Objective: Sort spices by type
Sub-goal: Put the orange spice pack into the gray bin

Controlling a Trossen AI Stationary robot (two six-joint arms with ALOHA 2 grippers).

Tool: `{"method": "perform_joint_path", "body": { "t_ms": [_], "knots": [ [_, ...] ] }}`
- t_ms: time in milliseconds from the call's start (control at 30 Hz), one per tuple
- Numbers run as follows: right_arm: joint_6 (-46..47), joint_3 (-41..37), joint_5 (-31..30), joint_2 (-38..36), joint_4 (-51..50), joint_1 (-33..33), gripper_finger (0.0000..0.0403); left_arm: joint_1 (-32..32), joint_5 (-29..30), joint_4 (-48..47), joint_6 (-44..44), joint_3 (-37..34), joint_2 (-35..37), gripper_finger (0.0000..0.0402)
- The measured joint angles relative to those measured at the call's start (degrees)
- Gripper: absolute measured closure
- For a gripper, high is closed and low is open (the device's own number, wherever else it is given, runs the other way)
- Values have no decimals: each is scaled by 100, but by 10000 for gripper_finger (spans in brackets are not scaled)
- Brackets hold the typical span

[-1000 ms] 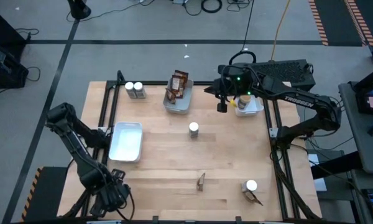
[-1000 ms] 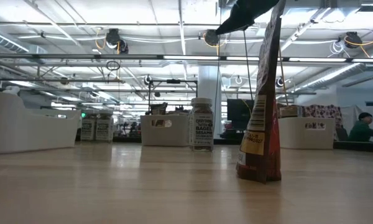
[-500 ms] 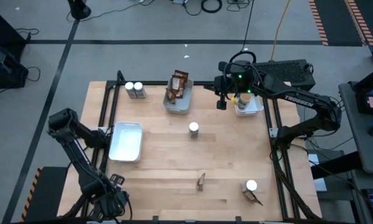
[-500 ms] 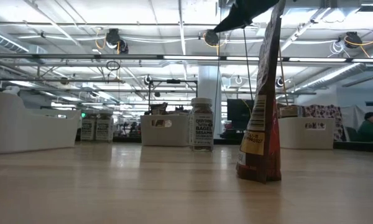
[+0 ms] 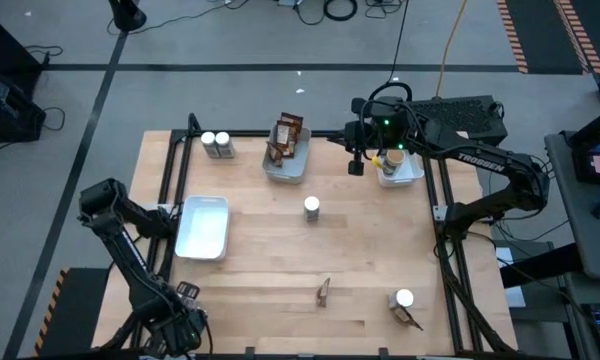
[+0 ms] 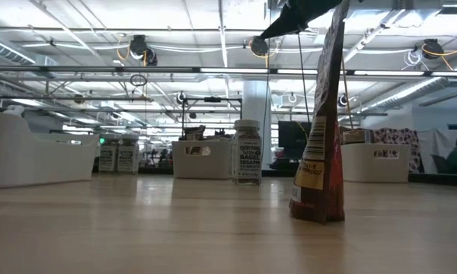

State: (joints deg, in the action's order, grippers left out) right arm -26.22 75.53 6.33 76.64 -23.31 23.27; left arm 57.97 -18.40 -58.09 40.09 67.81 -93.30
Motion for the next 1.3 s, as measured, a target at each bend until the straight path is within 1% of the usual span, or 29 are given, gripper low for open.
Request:
{"method": "perform_joint_path", "body": {
  "t_ms": [67,200,333,467,567,700,900,1033,1200,1300],
  "knots": [
    [-1,0,0,0,0,0,403,-53,-90,16,0,0,0,393],
    [-2,0,0,0,0,0,403,-195,-174,62,-46,0,50,396],
    [-2,0,0,0,0,0,403,-477,-205,312,-44,0,270,397],
    [-2,0,0,0,-2,0,403,-940,-295,596,-32,2,586,399],
    [-2,0,0,-15,-25,0,403,-1427,-445,888,-93,5,807,399],
    [-2,0,2,-37,-63,0,403,-2319,-550,1115,-169,132,1042,400],
    [-2,-2,2,-126,-172,0,403,-4043,-386,1115,-292,194,1318,401],
    [2,-2,1,-229,-278,0,403,-5121,-374,1108,-110,195,1322,401],
    [87,-2,0,-409,-492,0,403,-6385,-397,1053,324,195,1311,401],
    [160,-2,0,-506,-589,0,403,-7112,-302,1047,594,195,1311,401]
  ]
}}
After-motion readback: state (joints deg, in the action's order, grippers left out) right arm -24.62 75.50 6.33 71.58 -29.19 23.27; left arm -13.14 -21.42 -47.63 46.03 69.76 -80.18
